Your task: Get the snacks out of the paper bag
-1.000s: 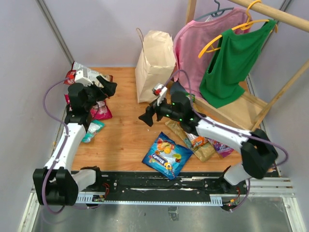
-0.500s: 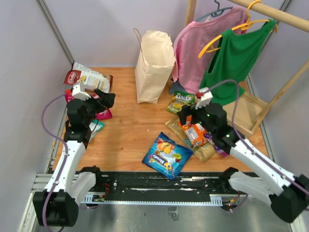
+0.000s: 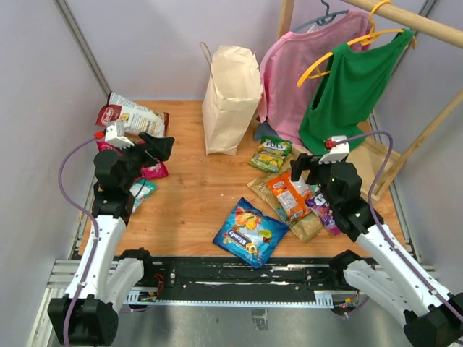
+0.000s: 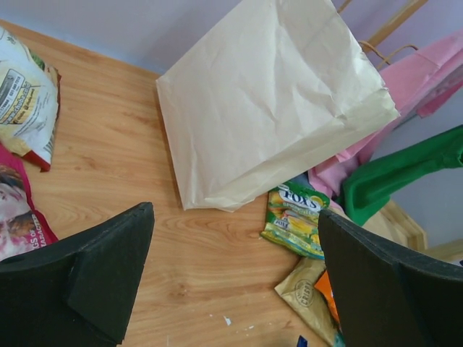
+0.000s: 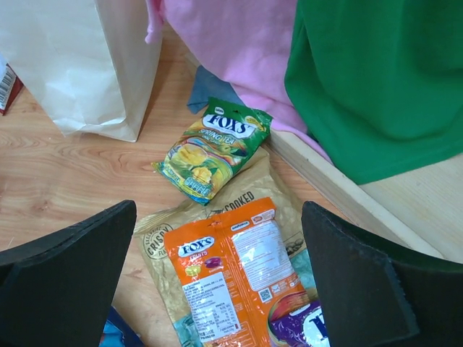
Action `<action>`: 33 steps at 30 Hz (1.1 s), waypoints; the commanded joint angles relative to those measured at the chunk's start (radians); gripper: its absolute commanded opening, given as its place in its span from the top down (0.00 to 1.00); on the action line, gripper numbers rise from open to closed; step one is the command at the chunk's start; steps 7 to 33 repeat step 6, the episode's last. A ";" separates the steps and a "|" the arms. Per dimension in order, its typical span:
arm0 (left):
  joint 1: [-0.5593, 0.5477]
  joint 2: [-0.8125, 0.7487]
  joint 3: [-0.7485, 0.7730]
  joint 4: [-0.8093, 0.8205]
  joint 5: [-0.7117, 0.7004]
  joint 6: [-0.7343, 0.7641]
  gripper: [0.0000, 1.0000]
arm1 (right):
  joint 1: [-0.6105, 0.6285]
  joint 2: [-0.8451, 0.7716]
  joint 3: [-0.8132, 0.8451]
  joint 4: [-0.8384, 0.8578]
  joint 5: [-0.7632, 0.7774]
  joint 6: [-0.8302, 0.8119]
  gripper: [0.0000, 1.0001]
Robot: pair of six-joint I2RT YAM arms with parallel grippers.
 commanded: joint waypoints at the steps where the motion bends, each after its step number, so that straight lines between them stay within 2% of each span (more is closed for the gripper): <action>1: 0.006 -0.017 0.012 0.022 0.027 0.008 0.00 | -0.010 -0.015 -0.016 -0.013 0.061 0.035 0.02; 33: 0.006 -0.018 0.020 0.013 0.027 0.018 0.00 | -0.010 0.003 -0.013 0.011 0.031 0.041 0.02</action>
